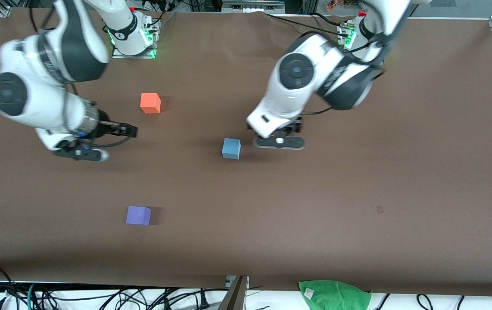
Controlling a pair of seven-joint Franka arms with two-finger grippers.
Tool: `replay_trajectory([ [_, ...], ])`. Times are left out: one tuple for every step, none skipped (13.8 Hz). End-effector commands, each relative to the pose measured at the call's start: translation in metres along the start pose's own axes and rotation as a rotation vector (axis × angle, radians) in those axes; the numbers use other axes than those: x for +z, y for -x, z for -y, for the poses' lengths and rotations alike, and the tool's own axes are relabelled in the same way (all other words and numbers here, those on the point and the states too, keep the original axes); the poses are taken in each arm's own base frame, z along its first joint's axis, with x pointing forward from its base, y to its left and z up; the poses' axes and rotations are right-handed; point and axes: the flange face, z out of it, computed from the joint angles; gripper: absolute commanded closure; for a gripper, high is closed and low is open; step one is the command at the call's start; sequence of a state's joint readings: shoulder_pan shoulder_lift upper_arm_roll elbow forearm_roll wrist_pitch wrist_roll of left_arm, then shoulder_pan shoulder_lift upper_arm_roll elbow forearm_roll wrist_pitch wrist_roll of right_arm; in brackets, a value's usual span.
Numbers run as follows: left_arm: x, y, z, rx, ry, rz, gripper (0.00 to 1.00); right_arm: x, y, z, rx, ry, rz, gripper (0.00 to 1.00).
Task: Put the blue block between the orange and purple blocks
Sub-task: 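Set the blue cube down and open the left gripper while the right gripper reaches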
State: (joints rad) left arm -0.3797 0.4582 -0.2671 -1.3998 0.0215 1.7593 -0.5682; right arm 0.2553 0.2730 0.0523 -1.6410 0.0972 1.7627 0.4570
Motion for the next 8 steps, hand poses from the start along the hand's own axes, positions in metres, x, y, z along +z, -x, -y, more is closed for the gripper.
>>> replay_trajectory([
  [-0.036, -0.007, 0.085, 0.109, -0.037, 0.054, 0.00, 0.041, 0.010, 0.066, 0.072, -0.022, -0.024, 0.01],
  [-0.052, -0.010, 0.115, 0.133, -0.037, 0.058, 0.00, 0.058, 0.017, 0.092, 0.098, -0.026, -0.036, 0.01],
  [-0.065, -0.012, 0.145, 0.112, -0.036, 0.056, 0.00, 0.075, 0.024, 0.118, 0.133, -0.038, -0.055, 0.01],
  [-0.082, -0.013, 0.174, 0.075, -0.047, 0.038, 0.00, 0.094, 0.033, 0.144, 0.161, -0.052, -0.073, 0.01],
  [-0.096, -0.011, 0.200, 0.054, -0.055, 0.027, 0.00, 0.114, 0.044, 0.171, 0.194, -0.072, -0.095, 0.01],
  [-0.106, -0.010, 0.224, 0.051, -0.052, 0.026, 0.00, 0.135, 0.051, 0.196, 0.225, -0.094, -0.115, 0.01],
  [-0.113, -0.003, 0.229, 0.045, -0.058, 0.030, 0.00, 0.154, 0.061, 0.218, 0.230, -0.107, -0.134, 0.01],
  [-0.112, -0.002, 0.232, 0.041, -0.074, 0.041, 0.00, 0.171, 0.074, 0.236, 0.214, -0.106, -0.137, 0.01],
])
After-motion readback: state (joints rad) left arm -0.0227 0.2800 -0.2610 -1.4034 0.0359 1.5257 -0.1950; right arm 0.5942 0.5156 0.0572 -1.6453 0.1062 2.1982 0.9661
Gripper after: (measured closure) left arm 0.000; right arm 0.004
